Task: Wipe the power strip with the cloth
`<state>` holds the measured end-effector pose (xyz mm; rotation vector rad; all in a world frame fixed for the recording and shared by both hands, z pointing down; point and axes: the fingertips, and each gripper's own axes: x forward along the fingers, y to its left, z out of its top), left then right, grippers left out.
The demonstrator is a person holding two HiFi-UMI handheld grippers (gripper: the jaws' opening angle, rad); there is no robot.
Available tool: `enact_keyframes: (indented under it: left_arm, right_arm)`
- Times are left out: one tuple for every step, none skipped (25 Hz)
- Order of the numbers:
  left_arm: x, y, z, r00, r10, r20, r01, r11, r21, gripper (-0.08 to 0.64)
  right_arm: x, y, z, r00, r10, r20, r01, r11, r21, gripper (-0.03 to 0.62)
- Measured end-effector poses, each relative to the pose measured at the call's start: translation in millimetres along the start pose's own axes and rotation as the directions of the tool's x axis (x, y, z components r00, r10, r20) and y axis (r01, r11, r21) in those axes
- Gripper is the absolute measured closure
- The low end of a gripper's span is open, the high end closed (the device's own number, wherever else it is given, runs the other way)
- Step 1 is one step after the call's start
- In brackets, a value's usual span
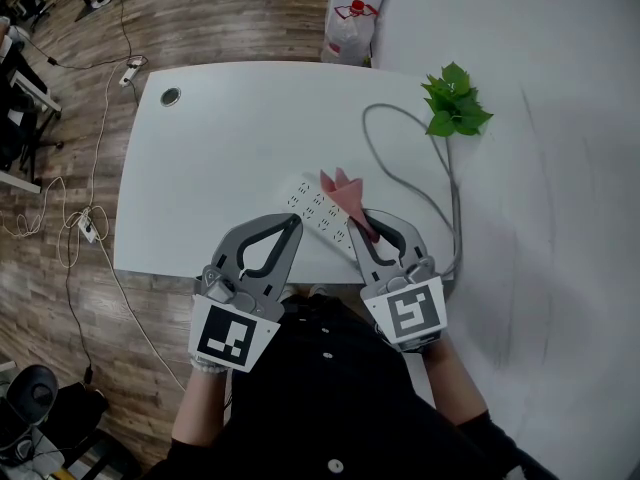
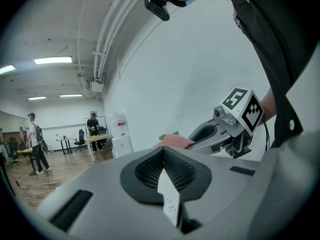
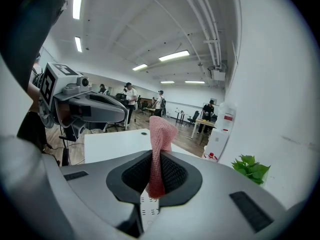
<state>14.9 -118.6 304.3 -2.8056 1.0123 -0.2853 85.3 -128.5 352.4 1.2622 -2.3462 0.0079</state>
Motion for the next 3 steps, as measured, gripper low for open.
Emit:
enact_keyframes:
  left_arm:
    - [0.1, -0.2, -0.3, 1.000, 0.001, 0.001, -0.001, 1.000, -0.001, 0.546]
    - [0.2, -0.3, -0.6, 1.000, 0.002, 0.002, -0.002, 1.000, -0.001, 0.546]
    - [0.3, -0.5, -0.9, 1.000, 0.002, 0.002, -0.002, 1.000, -0.002, 0.546]
  right_arm:
    - [0.0, -0.1, -0.4, 1.000, 0.000, 0.000, 0.000, 1.000, -0.001, 0.538]
    - [0.1, -0.2, -0.8, 1.000, 0.000, 0.000, 0.000, 1.000, -0.002, 0.538]
    - [0.1, -0.4, -1.3, 1.000, 0.000, 0.000, 0.000, 1.000, -0.002, 0.538]
